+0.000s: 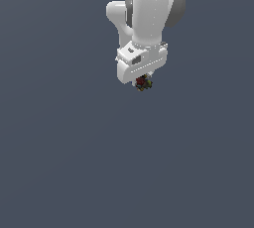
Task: Pick up the object and move it to a goal position.
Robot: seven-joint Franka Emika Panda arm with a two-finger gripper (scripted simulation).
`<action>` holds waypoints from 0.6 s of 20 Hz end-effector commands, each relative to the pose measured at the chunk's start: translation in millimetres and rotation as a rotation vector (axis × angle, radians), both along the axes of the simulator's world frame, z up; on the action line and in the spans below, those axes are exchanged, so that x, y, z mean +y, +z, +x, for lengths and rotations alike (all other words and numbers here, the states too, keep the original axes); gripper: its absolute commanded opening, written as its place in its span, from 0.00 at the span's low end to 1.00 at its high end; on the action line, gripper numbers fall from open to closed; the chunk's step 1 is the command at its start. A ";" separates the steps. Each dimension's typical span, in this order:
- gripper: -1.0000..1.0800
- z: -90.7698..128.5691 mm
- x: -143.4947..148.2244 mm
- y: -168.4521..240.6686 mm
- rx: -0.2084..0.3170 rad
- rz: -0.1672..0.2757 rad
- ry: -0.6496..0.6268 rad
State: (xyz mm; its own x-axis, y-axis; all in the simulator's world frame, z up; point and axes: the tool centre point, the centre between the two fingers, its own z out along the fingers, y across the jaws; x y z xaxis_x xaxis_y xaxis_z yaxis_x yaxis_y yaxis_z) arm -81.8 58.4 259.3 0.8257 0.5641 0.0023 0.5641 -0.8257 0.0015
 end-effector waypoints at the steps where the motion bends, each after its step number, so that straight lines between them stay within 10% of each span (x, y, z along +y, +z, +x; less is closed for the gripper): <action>1: 0.00 -8.6 -4.9 28.7 -0.001 0.001 0.000; 12: 0.00 -36.9 -24.3 132.3 0.001 0.002 0.001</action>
State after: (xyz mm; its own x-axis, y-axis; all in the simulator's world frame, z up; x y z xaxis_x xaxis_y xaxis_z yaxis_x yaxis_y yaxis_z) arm -115.1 36.4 378.9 0.8254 0.5645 0.0024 0.5645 -0.8254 -0.0006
